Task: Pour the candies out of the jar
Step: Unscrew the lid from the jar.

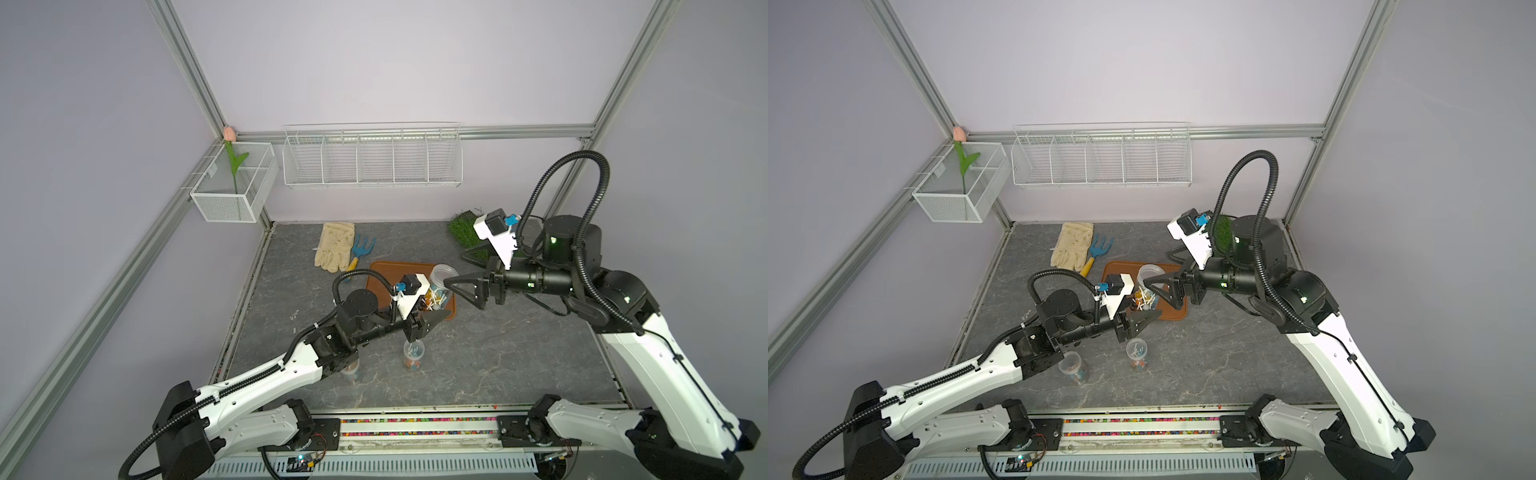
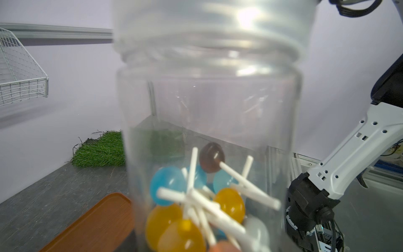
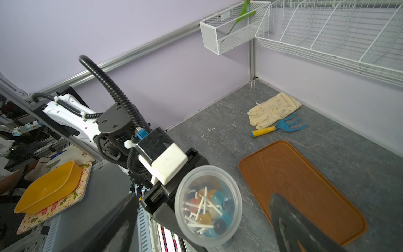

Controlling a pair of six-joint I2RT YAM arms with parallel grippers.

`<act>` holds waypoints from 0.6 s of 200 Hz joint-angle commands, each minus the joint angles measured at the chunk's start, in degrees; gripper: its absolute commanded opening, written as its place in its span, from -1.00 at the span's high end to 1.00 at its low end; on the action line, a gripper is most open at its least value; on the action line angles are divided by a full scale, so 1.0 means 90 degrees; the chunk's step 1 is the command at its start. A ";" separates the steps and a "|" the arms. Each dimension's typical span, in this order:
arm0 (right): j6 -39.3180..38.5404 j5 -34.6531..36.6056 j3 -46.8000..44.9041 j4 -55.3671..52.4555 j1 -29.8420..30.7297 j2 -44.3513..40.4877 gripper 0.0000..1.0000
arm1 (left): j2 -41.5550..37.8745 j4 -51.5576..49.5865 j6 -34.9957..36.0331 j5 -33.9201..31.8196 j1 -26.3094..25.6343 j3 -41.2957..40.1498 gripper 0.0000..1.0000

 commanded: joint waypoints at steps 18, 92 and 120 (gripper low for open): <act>0.0190 0.0809 -0.0099 -0.0127 0.0316 0.0074 -0.95 | 0.0004 0.0233 0.0004 -0.0077 0.0019 -0.0021 0.08; 0.0221 0.0714 -0.0170 0.0088 0.0417 0.0201 -0.66 | -0.0060 0.0170 0.0001 -0.0106 0.0019 -0.0052 0.08; 0.0165 0.0659 -0.0171 0.0107 0.0435 0.0211 -0.43 | -0.0067 0.0157 0.0001 -0.0110 0.0019 -0.0060 0.08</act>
